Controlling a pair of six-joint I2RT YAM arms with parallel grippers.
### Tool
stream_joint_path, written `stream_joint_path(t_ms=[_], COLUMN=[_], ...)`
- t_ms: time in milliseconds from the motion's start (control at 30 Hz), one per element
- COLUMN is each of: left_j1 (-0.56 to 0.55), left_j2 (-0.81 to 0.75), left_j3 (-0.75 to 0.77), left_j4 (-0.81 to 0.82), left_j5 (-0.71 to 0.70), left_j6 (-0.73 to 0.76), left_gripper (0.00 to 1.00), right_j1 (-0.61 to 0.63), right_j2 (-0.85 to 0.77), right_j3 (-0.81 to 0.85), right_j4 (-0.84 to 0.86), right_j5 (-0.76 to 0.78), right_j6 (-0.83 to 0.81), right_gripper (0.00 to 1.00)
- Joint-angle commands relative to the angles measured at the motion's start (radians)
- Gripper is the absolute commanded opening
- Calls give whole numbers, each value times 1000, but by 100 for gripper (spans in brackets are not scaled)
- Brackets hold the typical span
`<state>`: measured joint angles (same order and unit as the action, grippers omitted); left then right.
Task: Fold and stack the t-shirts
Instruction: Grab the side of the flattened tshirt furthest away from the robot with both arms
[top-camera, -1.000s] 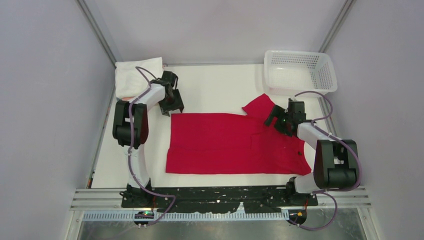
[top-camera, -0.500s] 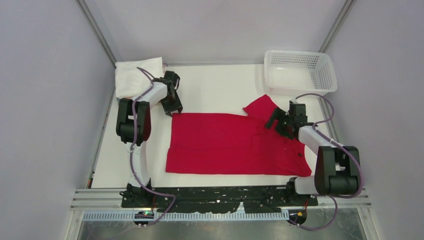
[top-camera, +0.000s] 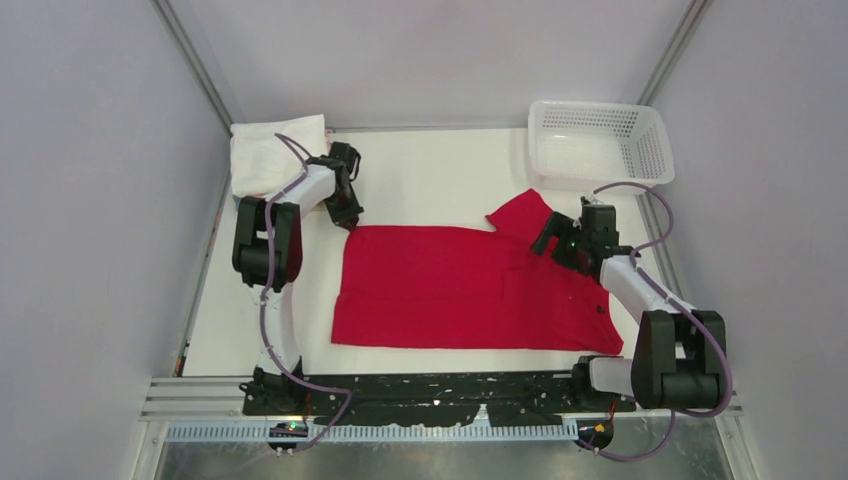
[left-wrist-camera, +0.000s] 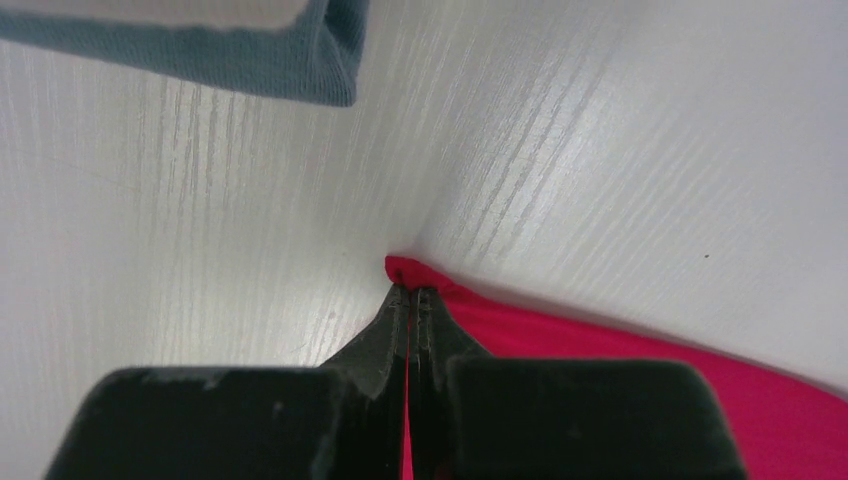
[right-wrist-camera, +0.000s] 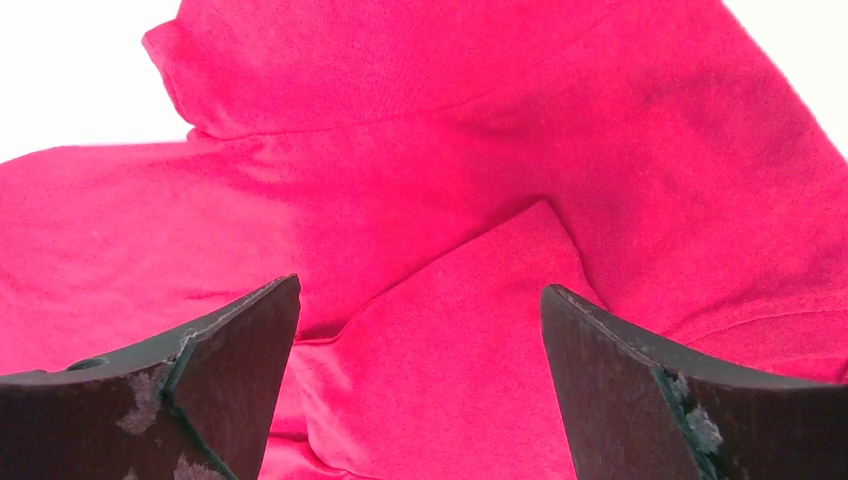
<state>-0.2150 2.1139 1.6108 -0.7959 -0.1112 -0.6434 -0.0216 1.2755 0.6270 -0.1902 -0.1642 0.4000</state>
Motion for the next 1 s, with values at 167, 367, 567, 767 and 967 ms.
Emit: stream_joint_path(t_ms=[167, 367, 567, 767, 967], left_j1=[-3, -3, -3, -2, -2], left_j2=[-87, -87, -88, -84, -84], left_j3=[-120, -128, -129, -122, -121], left_j4=[182, 209, 213, 209, 209], left_j5=[13, 16, 17, 18, 19], left_j6=[87, 106, 111, 112, 113], left_gripper=[0, 0, 0, 0, 0], right_j1=[133, 169, 170, 173, 170], right_j2=[226, 509, 706, 806, 876], right_j3=[409, 735, 990, 1085, 1150], right_j4=[-9, -79, -270, -348, -350], right_j5=[156, 271, 287, 286, 388], right_j6=[-104, -284, -414, -522, -540], right_gripper=[95, 95, 95, 95, 96])
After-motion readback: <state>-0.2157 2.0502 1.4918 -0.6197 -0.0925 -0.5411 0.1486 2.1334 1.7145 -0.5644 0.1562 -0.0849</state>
